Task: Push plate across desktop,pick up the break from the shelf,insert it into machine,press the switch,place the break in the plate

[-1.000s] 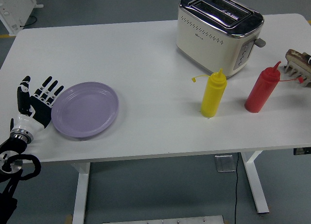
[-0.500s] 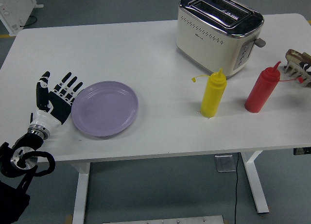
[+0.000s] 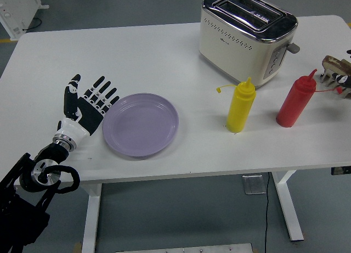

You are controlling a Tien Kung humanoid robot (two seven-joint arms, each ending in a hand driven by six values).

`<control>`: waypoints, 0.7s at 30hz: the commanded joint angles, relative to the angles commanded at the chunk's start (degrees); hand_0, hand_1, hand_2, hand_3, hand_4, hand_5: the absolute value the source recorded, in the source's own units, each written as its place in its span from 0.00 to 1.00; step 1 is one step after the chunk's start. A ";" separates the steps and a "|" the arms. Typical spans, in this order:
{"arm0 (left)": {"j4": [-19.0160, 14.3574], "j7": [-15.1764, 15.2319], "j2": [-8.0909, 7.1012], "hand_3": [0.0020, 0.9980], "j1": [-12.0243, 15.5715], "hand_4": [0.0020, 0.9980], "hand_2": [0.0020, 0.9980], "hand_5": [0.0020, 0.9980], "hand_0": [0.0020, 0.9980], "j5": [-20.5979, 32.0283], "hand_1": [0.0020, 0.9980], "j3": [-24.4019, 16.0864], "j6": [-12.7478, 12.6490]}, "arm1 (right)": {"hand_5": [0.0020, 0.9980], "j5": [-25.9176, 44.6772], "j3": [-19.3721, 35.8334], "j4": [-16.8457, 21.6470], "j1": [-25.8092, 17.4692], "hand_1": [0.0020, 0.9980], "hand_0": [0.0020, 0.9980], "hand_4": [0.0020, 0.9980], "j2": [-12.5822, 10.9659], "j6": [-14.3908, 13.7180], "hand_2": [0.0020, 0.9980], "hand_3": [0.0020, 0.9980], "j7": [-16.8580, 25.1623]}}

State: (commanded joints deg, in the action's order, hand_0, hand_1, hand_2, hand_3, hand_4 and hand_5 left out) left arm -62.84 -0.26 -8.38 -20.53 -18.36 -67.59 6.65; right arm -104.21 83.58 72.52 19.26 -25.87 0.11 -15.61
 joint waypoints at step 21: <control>-0.15 0.27 1.99 0.81 -2.92 0.71 0.90 1.00 0.91 1.71 0.85 6.95 0.27 | 0.00 -7.19 -5.59 -3.42 3.44 0.50 0.51 0.51 0.11 -4.69 0.52 0.53 -0.01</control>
State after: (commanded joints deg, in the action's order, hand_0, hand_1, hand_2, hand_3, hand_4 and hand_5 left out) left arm -62.99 0.01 -6.39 -23.45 -16.64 -60.64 6.93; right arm -111.40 77.99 69.10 22.70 -25.76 -4.58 -15.62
